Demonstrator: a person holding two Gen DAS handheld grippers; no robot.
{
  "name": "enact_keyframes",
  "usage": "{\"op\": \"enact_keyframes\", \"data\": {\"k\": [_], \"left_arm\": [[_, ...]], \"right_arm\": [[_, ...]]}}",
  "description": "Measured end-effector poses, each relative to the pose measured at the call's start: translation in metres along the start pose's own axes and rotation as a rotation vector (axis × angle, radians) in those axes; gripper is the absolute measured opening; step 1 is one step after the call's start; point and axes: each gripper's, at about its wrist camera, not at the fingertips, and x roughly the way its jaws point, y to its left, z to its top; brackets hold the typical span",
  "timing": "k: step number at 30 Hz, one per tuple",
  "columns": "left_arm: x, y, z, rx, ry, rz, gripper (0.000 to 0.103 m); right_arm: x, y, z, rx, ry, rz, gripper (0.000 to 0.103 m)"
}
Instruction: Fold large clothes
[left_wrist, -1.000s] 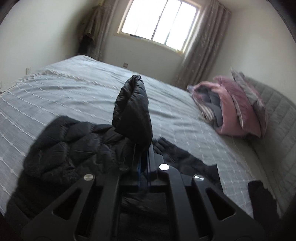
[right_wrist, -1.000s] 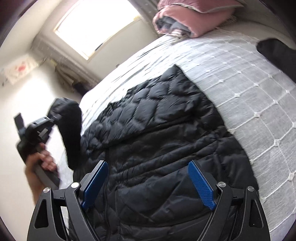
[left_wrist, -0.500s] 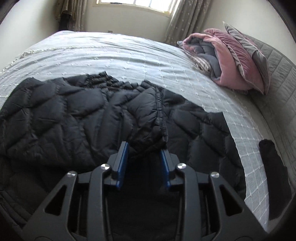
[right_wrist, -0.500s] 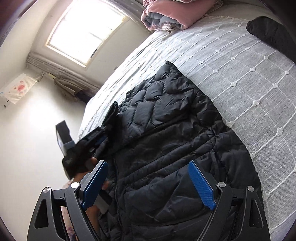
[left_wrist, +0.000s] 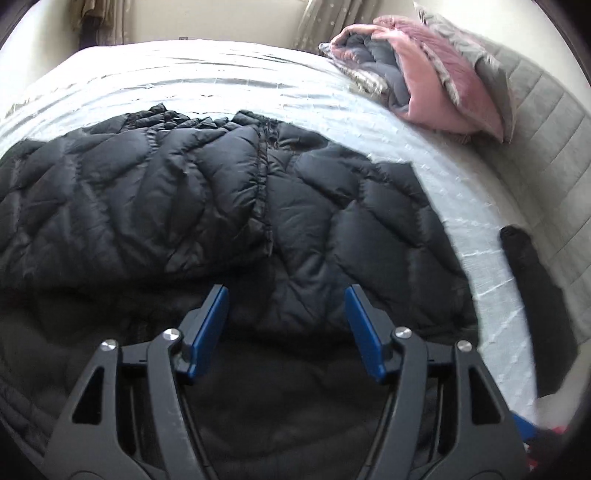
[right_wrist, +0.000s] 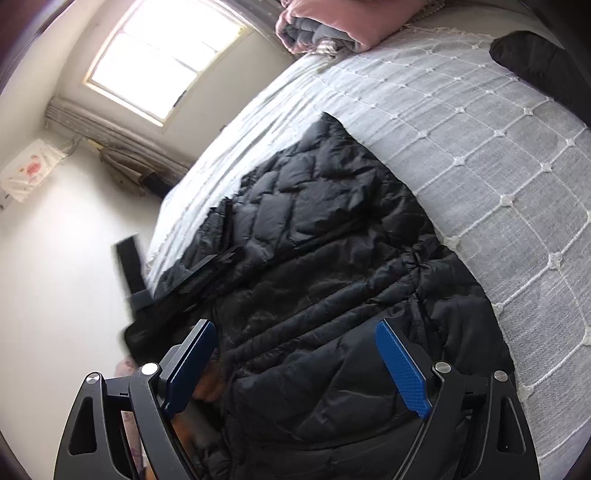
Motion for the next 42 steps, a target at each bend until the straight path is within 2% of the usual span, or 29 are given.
{"op": "enact_keyframes", "data": {"k": [3,6,8,11,13,17,19,21,25,28,30,34,39,42], "left_arm": [[-0.031,0.003,-0.008,-0.005,-0.030,0.032,0.067],[-0.068,0.004,-0.026,0.006,-0.081,0.179,0.067],[-0.090,0.004,-0.044,0.009,-0.096,0.240,0.067],[-0.122,0.007,-0.069,0.031,-0.112,0.309,0.072],[-0.143,0.012,-0.084,0.051,-0.136,0.347,0.079],[-0.177,0.029,-0.111,0.064,-0.176,0.341,0.080],[-0.190,0.043,-0.130,0.060,-0.211,0.343,0.088],[-0.191,0.060,-0.148,0.059,-0.227,0.367,0.090],[-0.182,0.111,-0.169,-0.002,-0.126,0.381,0.090],[-0.199,0.146,-0.178,-0.072,-0.153,0.413,0.090],[-0.212,0.165,-0.183,-0.093,-0.174,0.410,0.090],[-0.223,0.200,-0.196,-0.161,-0.152,0.350,0.090],[-0.237,0.227,-0.210,-0.202,-0.145,0.359,0.091],[-0.244,0.243,-0.217,-0.222,-0.132,0.346,0.097]], "right_arm": [[0.002,-0.001,0.000,0.008,0.013,0.010,0.090],[0.002,0.003,-0.001,-0.016,0.007,0.005,0.090],[0.003,0.007,-0.002,-0.045,0.001,-0.014,0.090],[0.006,0.011,-0.004,-0.068,-0.010,-0.046,0.090],[0.009,0.012,-0.005,-0.079,-0.015,-0.068,0.090],[0.010,0.023,-0.011,-0.153,-0.017,-0.109,0.090],[0.008,0.032,-0.016,-0.217,-0.026,-0.135,0.090],[0.003,0.041,-0.022,-0.293,-0.049,-0.169,0.090],[-0.003,0.062,-0.039,-0.444,-0.110,-0.262,0.090],[-0.003,0.075,-0.052,-0.529,-0.144,-0.365,0.090],[-0.003,0.078,-0.058,-0.542,-0.161,-0.392,0.090],[-0.001,0.078,-0.073,-0.545,-0.154,-0.396,0.090],[-0.013,0.078,-0.091,-0.574,-0.181,-0.457,0.090],[-0.027,0.068,-0.100,-0.547,-0.164,-0.438,0.090]]}}
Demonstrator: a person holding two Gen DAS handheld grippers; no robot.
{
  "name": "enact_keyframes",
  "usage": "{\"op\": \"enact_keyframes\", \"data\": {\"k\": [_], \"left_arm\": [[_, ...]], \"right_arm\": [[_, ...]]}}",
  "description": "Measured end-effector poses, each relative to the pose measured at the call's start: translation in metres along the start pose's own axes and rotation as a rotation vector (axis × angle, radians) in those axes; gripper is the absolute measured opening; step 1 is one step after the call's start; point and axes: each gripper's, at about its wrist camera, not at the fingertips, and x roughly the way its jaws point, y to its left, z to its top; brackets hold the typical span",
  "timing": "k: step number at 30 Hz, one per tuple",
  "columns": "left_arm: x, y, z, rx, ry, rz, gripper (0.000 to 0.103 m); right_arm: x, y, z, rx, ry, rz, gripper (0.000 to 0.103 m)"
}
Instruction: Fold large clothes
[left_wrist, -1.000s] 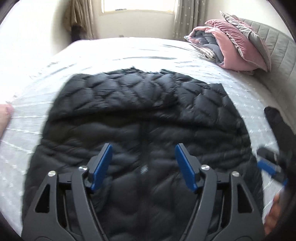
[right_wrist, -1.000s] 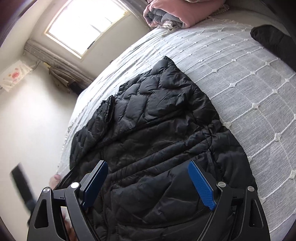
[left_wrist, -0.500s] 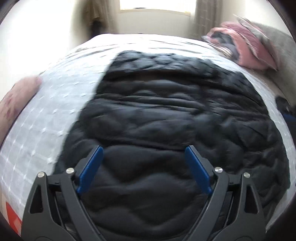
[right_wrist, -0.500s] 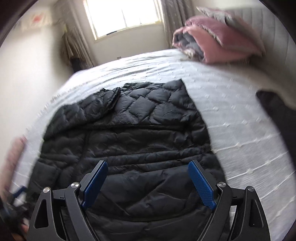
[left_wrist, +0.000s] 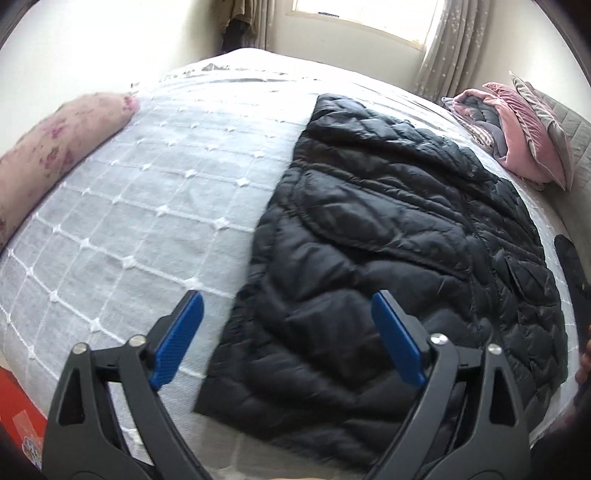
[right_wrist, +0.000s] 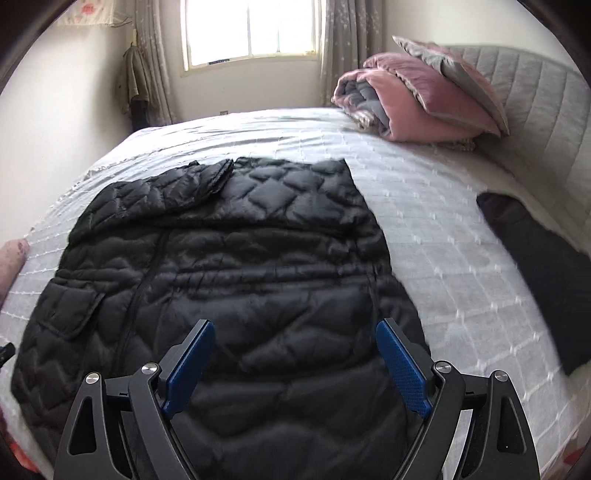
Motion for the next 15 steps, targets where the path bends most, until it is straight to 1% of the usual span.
{"op": "enact_keyframes", "data": {"k": [3,6,9,11,12,13,14,15], "left_arm": [[-0.001,0.021,-0.005,-0.045,0.014,-0.004,0.097],[-0.005,0.038,-0.011,-0.067,0.013,-0.005,0.097],[-0.006,0.053,-0.017,-0.093,0.017,-0.025,0.097],[-0.004,0.063,-0.022,-0.133,0.037,-0.054,0.097],[-0.003,0.066,-0.025,-0.152,0.046,-0.077,0.096],[-0.003,0.069,-0.027,-0.171,0.053,-0.101,0.091],[-0.003,0.070,-0.029,-0.184,0.059,-0.122,0.088],[-0.003,0.069,-0.032,-0.192,0.065,-0.145,0.083]], "right_arm": [[-0.008,-0.019,-0.016,0.054,0.028,0.048,0.090],[-0.012,-0.037,-0.031,0.105,0.055,0.058,0.090],[-0.006,-0.067,-0.052,0.222,0.131,0.067,0.090],[-0.001,-0.092,-0.065,0.337,0.181,0.092,0.090],[-0.001,-0.103,-0.071,0.386,0.199,0.095,0.090],[-0.003,-0.116,-0.078,0.431,0.209,0.091,0.090],[-0.006,-0.123,-0.083,0.449,0.212,0.083,0.090],[-0.008,-0.128,-0.086,0.458,0.212,0.080,0.090]]}}
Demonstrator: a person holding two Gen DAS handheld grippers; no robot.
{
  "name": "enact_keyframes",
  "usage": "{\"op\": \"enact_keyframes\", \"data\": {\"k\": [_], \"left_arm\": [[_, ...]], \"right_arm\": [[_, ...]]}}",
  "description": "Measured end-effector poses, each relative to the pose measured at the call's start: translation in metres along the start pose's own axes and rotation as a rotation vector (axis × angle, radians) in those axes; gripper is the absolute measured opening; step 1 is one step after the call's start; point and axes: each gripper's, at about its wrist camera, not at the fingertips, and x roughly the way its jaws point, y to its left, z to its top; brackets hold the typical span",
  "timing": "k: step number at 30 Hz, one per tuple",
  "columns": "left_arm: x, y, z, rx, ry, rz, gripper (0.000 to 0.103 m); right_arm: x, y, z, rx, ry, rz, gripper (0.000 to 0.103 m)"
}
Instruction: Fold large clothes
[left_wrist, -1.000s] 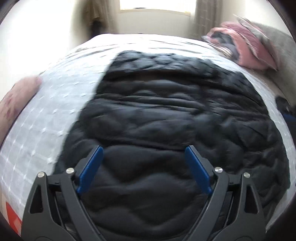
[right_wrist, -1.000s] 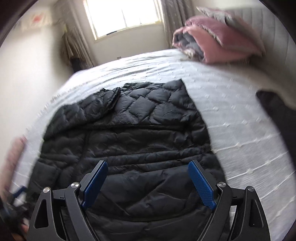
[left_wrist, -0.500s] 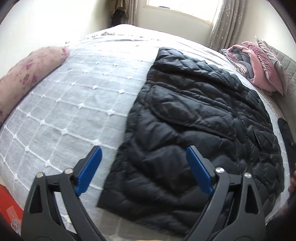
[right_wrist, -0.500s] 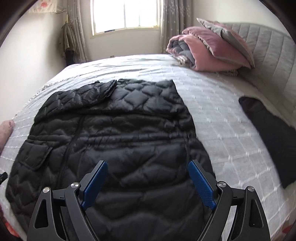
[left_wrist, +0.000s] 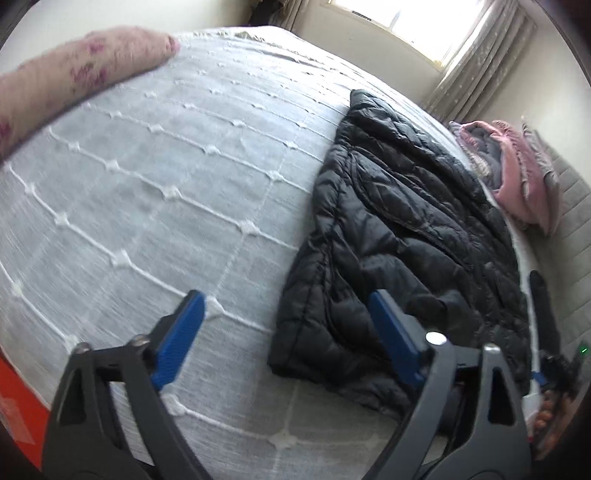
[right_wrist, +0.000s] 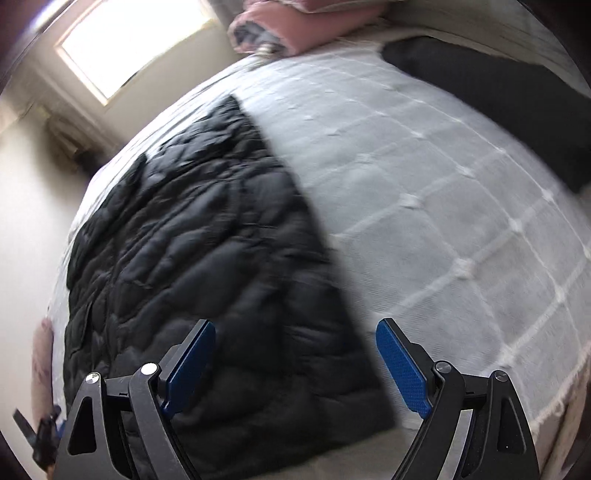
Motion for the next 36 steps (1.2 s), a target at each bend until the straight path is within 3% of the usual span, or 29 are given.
{"op": "enact_keyframes", "data": {"k": [4,8,11,13,15,17,19,22,30,36], "left_arm": [[0.004,-0.013,-0.010,0.033,0.022,-0.041,0.069],[0.014,-0.023,-0.014,0.036,0.055,-0.044,0.058],[0.021,-0.027,-0.017,0.016,0.071,-0.055,0.044],[0.024,-0.030,-0.019,0.006,0.074,-0.061,0.024],[0.024,-0.031,-0.021,-0.005,0.070,-0.075,0.016],[0.020,-0.036,-0.024,0.007,0.045,-0.056,0.014],[0.013,-0.042,-0.028,0.031,0.013,-0.034,0.011],[0.004,-0.048,-0.034,0.053,-0.013,-0.023,0.010],[-0.028,-0.040,-0.064,0.002,-0.009,-0.082,0.009],[-0.058,-0.023,-0.080,-0.051,-0.040,-0.136,0.009]], "right_arm": [[-0.007,-0.024,-0.008,0.044,0.017,0.058,0.089],[-0.005,-0.034,-0.015,0.048,0.048,0.069,0.078],[0.003,-0.030,-0.022,0.020,0.085,0.092,0.064],[0.008,-0.025,-0.027,-0.013,0.115,0.101,0.059],[0.010,-0.019,-0.029,-0.048,0.113,0.082,0.052],[0.012,-0.014,-0.030,-0.079,0.120,0.096,0.017],[0.011,-0.010,-0.030,-0.107,0.106,0.088,0.010],[0.004,-0.010,-0.029,-0.124,0.065,0.076,0.007],[-0.019,-0.029,-0.024,-0.065,-0.017,0.066,0.005],[-0.035,-0.043,-0.033,-0.039,-0.027,0.145,0.005]]}}
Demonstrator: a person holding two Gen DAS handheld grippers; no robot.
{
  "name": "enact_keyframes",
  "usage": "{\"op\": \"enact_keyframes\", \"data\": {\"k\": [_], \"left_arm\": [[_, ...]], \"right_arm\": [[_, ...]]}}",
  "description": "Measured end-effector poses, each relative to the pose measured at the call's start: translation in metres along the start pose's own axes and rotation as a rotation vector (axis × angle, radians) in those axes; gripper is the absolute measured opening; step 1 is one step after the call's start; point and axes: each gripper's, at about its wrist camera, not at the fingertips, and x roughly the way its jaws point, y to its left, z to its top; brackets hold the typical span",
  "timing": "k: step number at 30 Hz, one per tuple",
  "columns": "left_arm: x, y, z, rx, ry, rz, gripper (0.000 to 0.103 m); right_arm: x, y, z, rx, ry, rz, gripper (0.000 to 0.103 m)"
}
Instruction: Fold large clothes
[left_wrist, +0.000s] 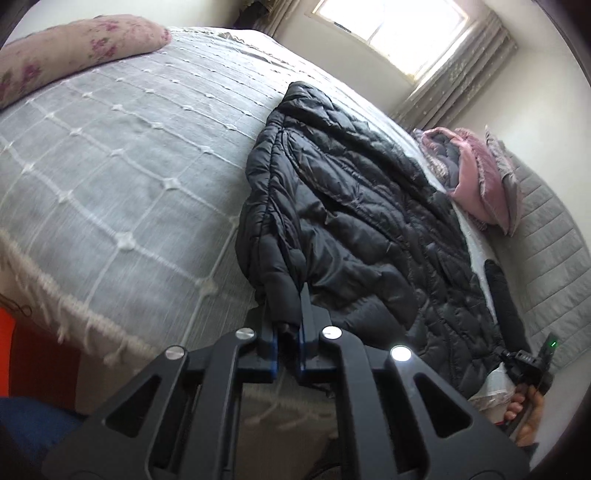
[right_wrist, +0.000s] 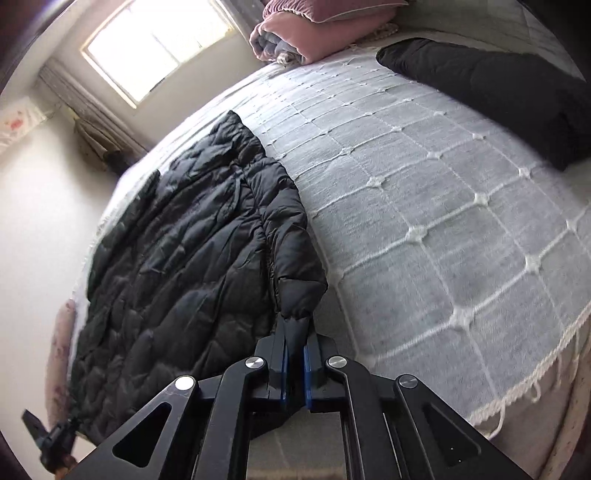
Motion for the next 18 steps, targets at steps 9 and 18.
{"op": "enact_keyframes", "data": {"k": [9,18], "left_arm": [[0.029,0.000,0.007,-0.026,0.075,0.020,0.017],[0.038,0.009,-0.002,-0.026,0.110,-0.026,0.031]], "right_arm": [[0.000,-0.008,-0.003,0.015,0.017,0.026,0.018],[0.022,0.013,-0.015,-0.004,0.080,0.029,0.064]]}}
